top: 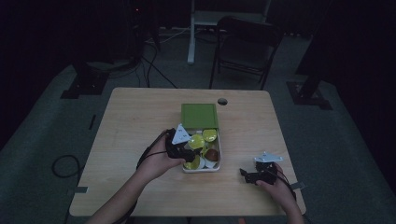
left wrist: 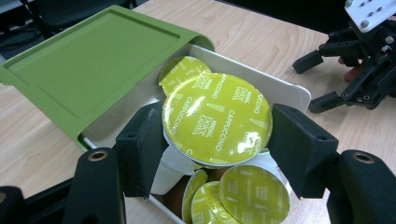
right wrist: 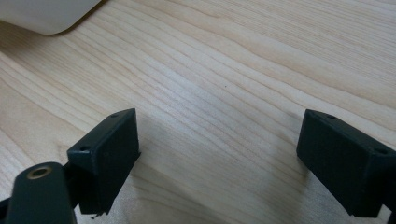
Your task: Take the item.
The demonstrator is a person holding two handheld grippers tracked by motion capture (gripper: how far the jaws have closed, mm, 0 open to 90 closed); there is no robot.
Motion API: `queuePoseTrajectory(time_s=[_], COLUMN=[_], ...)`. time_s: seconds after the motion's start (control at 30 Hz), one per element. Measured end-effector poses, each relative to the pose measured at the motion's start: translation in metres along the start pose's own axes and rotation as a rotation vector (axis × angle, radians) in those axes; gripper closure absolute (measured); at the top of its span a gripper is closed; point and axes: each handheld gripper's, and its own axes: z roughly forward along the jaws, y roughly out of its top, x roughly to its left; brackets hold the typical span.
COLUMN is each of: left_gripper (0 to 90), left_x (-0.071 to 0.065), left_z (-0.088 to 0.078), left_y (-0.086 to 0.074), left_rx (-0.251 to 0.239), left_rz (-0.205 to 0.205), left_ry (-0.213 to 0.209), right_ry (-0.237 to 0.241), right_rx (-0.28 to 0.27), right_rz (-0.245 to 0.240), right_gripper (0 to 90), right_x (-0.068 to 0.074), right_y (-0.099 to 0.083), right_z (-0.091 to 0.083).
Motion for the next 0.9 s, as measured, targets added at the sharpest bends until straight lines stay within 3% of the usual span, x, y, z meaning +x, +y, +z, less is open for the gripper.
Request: queuePoseTrajectory(time_s=[0.9], left_gripper=[37.3], left_x=[0.021], left_z=[-0.034], left_y=[-0.024], left_rx=[0.004], left_rz=[-0.044], left_ry=[0.078], right_ry=[0.0], right_rx=[0.0], right_rz=[0.0], right_gripper=[12.6], right_x=[0.0], right_y=[0.0], right_z=[0.0])
